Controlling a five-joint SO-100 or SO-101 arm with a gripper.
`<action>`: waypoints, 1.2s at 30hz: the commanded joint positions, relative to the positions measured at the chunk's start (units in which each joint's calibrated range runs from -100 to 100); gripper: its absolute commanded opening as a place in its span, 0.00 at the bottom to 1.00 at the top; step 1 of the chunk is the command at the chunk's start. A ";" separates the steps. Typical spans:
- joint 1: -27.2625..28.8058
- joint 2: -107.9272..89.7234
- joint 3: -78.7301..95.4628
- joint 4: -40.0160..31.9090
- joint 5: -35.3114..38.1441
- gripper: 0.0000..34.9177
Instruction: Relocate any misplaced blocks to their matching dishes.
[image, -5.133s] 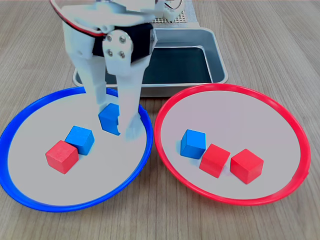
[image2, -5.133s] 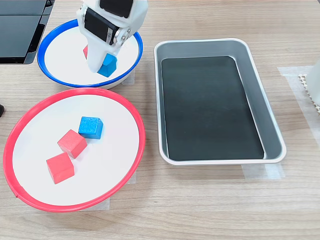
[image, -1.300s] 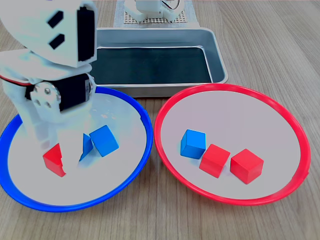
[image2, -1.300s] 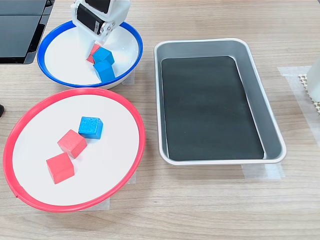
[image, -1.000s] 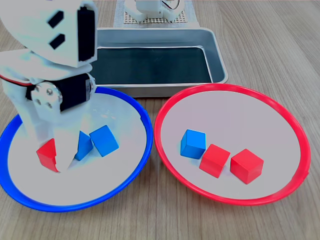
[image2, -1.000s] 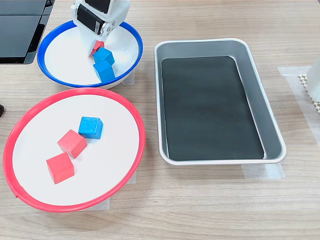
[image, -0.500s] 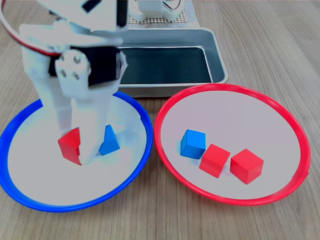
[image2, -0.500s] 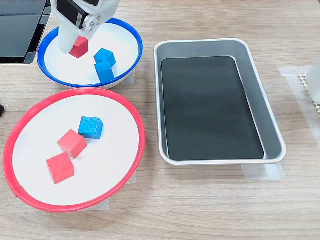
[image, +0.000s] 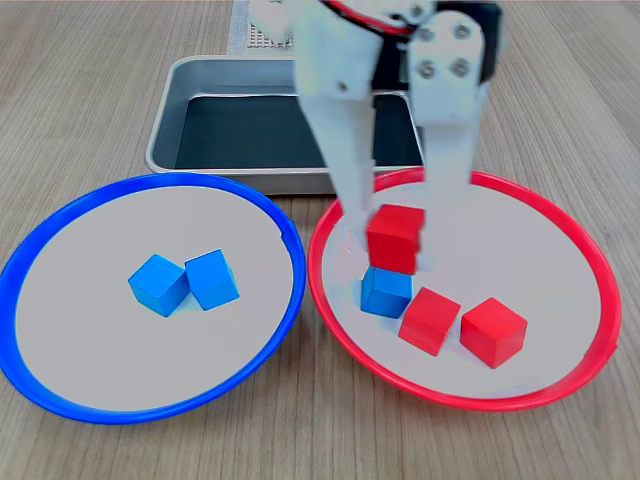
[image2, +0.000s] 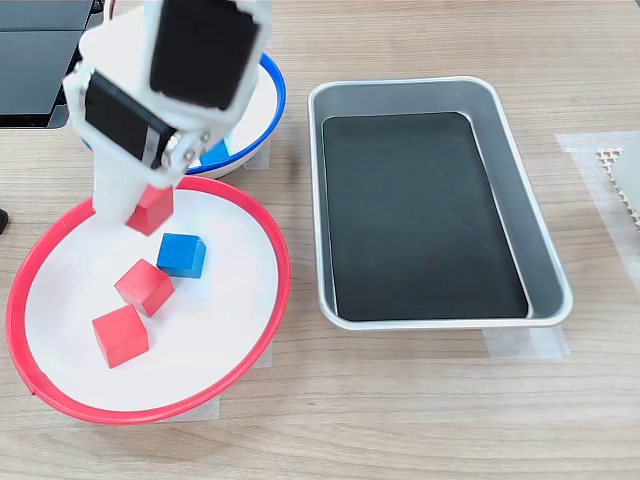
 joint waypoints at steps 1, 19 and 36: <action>-3.70 -3.36 0.78 -1.59 -1.76 0.01; -10.67 0.14 5.61 0.30 -3.96 0.01; -7.84 8.67 -2.95 -3.41 -2.88 0.08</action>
